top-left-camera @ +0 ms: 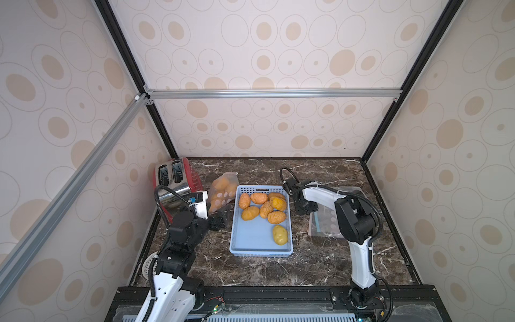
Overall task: Put the potatoes into a zipper bag and zip it
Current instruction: Pick up the zipper food storage bag.
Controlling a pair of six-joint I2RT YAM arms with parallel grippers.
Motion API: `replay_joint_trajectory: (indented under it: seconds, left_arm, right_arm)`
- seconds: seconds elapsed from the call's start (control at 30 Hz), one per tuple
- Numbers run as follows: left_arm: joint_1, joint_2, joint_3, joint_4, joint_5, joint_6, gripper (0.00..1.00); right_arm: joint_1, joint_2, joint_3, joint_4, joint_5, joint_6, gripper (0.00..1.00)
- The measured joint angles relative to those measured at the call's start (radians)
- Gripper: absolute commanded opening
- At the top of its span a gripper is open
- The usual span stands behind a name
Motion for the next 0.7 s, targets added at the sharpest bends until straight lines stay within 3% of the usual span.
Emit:
replay_joint_trajectory:
  seconds: [0.4,0.7]
  left_arm:
    - [0.0,0.0,0.0,0.0,-0.003,0.0,0.89]
    - [0.0,-0.001,0.0,0.0,-0.003,0.0,0.89]
  right_arm:
    - [-0.019,-0.009,-0.05,0.052,0.046,0.013,0.29]
    - [-0.051,-0.041,-0.116,0.117,0.031,0.029,0.04]
